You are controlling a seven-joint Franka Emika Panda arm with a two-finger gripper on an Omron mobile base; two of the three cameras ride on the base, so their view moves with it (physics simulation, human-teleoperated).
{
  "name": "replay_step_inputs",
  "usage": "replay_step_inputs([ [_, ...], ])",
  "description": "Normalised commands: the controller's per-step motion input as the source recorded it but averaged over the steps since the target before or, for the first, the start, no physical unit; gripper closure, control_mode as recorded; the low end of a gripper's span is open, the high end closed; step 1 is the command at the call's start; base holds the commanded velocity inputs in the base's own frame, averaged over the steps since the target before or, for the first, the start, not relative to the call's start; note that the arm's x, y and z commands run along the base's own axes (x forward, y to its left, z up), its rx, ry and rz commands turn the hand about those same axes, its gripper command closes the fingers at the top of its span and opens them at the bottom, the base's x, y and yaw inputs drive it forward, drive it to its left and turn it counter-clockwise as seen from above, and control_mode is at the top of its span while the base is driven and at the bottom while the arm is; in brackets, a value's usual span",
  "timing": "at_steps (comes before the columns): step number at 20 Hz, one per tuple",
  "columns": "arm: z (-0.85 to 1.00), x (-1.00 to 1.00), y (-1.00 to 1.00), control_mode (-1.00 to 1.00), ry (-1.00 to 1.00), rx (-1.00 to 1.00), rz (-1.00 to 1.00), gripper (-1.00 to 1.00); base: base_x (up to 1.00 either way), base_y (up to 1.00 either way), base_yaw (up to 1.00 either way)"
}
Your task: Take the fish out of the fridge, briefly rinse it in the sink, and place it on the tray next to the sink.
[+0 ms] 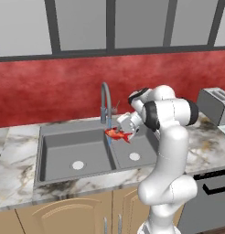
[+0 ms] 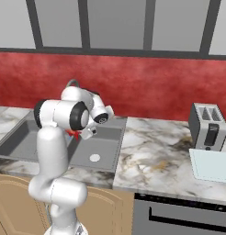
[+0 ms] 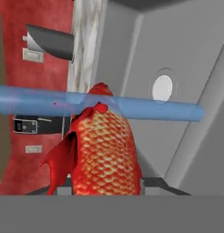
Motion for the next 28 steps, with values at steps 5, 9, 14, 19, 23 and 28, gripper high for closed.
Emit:
replay_step_inputs([
  [5, 0.0, 0.8, 0.0, -1.0, 0.14, 0.0, -0.1, 1.0, 0.0, 0.0, 0.0],
  [9, 0.0, 0.72, 0.0, -1.0, 0.09, 0.0, -0.09, 1.0, 0.0, 0.0, 0.0],
  [14, -0.16, -0.35, 0.0, -1.0, 0.2, 0.0, 0.0, 1.0, 0.0, 0.0, 0.0],
  [19, -0.02, -0.96, 0.0, -1.0, 0.19, 0.01, 0.0, 1.0, 0.0, 0.0, 0.0],
  [23, 0.07, -0.22, 0.0, -1.0, 0.02, 0.0, 0.0, 1.0, 0.0, 0.0, 0.0],
  [28, 0.1, 0.1, 0.0, -1.0, 0.03, 0.0, 0.0, 1.0, 0.0, 0.0, 0.0],
])
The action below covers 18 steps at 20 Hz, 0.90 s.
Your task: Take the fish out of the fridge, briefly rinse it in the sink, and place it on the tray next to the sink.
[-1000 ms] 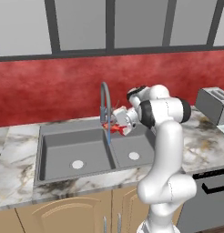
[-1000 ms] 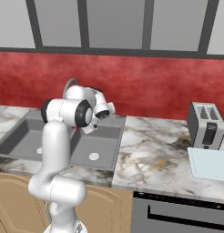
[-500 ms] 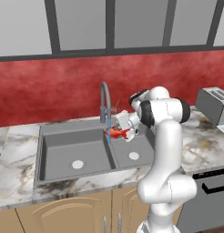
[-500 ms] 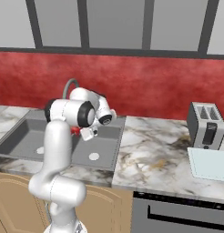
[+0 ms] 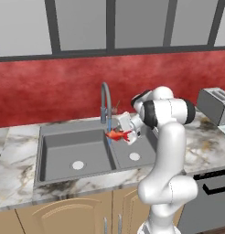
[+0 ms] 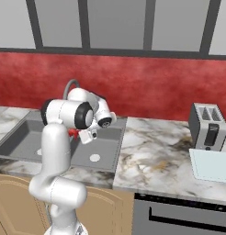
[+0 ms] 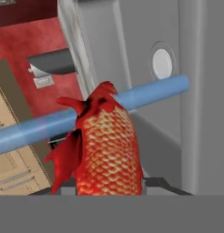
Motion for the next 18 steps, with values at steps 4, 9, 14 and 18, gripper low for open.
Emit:
replay_step_inputs([
  [4, 0.01, 0.52, 0.01, -1.0, 0.11, 0.0, -0.12, 1.0, 0.0, 0.0, 0.0],
  [9, 0.24, 0.08, 0.0, -1.0, 0.0, -0.01, -0.12, 1.0, 0.0, 0.0, 0.0],
  [14, 0.06, -0.32, -0.01, -1.0, 0.03, 0.0, -0.17, 1.0, 0.0, 0.0, 0.0],
  [18, 0.66, -1.0, -0.25, -1.0, 0.01, 0.09, -0.26, 1.0, 0.0, 0.0, 0.0],
])
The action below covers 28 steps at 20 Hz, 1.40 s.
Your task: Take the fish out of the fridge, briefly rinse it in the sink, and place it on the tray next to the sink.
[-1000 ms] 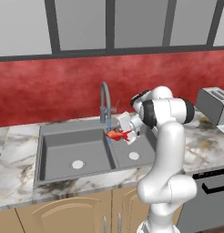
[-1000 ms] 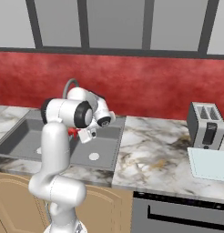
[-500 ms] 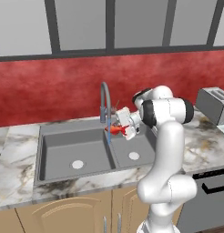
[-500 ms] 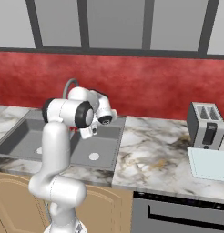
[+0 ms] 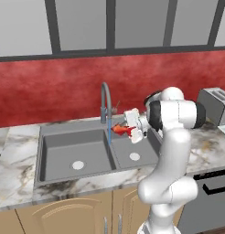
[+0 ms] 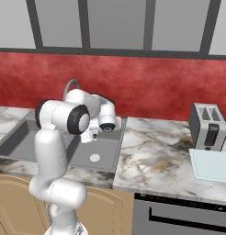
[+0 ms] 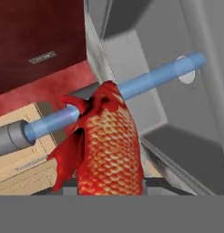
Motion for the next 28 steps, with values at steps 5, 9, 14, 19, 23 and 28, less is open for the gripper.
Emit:
replay_step_inputs([
  [5, 0.76, -1.0, -0.5, -1.0, 0.05, -0.01, -0.27, 1.0, 0.0, 0.0, 0.0],
  [9, 0.79, -1.0, -0.43, -1.0, 0.13, -0.34, -0.22, 1.0, 0.0, 0.0, 0.0],
  [14, 0.75, -0.97, -0.39, -1.0, 0.18, -0.53, -0.15, 1.0, 0.0, 0.0, 0.0],
  [19, 0.46, -0.96, -0.38, -1.0, 0.29, -0.6, -0.1, 1.0, 0.0, 0.0, 0.0],
  [23, 0.1, -0.96, -0.75, -1.0, 0.17, -0.71, -0.1, 1.0, 0.0, 0.0, 0.0],
  [28, 0.1, -0.63, -0.98, -1.0, 0.04, -0.81, -0.13, 1.0, 0.0, 0.0, 0.0],
])
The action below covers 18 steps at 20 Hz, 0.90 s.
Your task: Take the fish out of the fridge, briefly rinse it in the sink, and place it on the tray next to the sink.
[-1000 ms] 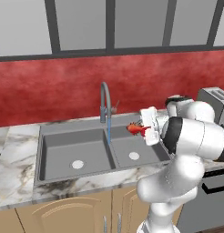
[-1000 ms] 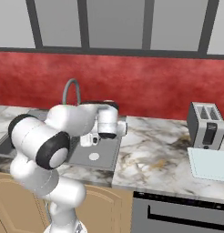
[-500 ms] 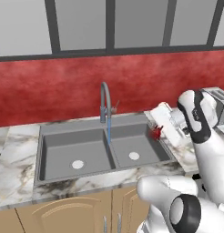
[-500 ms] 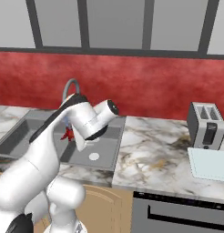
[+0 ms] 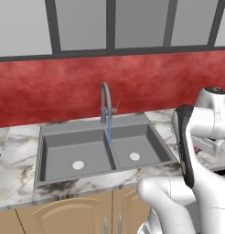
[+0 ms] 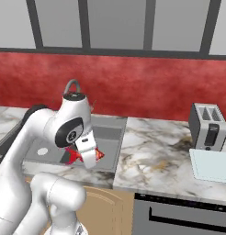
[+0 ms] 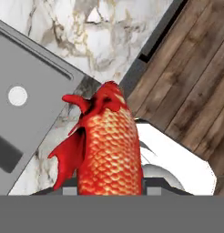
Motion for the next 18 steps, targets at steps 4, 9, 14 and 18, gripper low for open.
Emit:
replay_step_inputs([
  [4, 0.69, -0.05, -0.97, -1.0, -0.09, -0.73, -0.11, 1.0, 0.0, 0.0, 0.0],
  [9, 0.57, 0.66, -1.0, -1.0, -0.12, -0.47, -0.09, 1.0, 0.0, 0.0, 0.0],
  [14, 0.1, 1.0, -1.0, -1.0, -0.01, -0.02, 0.0, 1.0, 0.0, 0.0, 0.0],
  [18, 0.0, 1.0, -1.0, -1.0, 0.08, 0.1, 0.01, 1.0, 0.0, 0.0, 0.0],
])
